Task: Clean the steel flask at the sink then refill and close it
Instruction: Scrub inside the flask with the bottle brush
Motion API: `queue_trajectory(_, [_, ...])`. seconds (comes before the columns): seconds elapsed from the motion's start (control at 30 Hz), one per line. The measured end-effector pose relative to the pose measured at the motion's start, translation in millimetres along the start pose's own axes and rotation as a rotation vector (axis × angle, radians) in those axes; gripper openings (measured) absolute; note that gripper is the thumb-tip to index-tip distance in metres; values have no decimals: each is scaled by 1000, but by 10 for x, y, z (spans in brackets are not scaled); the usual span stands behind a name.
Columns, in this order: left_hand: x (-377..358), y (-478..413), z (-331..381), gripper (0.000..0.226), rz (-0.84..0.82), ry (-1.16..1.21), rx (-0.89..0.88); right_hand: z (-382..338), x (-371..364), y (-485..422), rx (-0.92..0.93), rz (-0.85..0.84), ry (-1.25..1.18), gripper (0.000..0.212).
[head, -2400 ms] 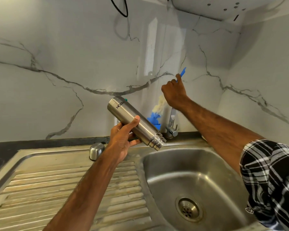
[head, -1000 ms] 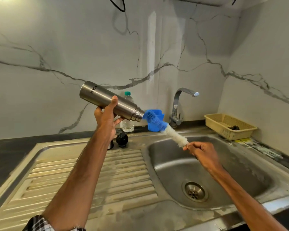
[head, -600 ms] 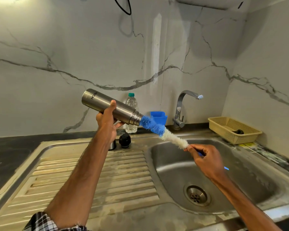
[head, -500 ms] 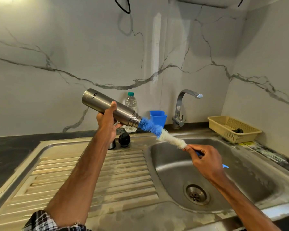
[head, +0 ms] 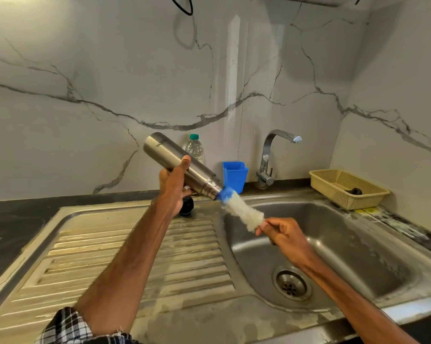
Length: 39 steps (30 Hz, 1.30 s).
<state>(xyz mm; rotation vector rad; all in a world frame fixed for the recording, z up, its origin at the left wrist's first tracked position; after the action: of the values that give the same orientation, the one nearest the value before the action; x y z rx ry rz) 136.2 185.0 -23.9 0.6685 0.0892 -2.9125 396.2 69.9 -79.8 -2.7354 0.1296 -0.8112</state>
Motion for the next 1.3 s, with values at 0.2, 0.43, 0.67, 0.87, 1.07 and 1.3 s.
queue_trajectory(0.2, [-271,93,-106,55,-104,-91,15,-12,-59,23,-163,-137,-253,30])
queue_trajectory(0.43, [-242,87,-124,60,-123,-87,11,66,-213,64,-246,-181,-395,30])
queue_trajectory(0.67, [-247,110,-184,47,-91,-74,44,-164,-15,134,99,260,704,21])
queue_trajectory(0.87, [-231,184,-174,46,-108,-105,39,-2,-178,70,-78,-123,-214,30])
queue_trajectory(1.07, [-223,184,-125,58,-161,-100,21,77,-347,157,-334,-364,-599,31])
queue_trajectory(1.3, [-260,237,-231,47,-62,-16,71,-273,5,205,171,305,644,18])
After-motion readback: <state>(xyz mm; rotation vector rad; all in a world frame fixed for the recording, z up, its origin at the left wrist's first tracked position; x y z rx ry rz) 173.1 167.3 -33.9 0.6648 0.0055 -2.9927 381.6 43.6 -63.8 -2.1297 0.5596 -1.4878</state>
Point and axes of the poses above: each hand's wrist, its own y-axis away from the middle knuckle, its own x-axis out of the back of the hand, z = x × y, the point moved 7 cm from there along -y, towards the middle knuckle, and after that the axes turned 1 degree about x, right-handed, at the moved point
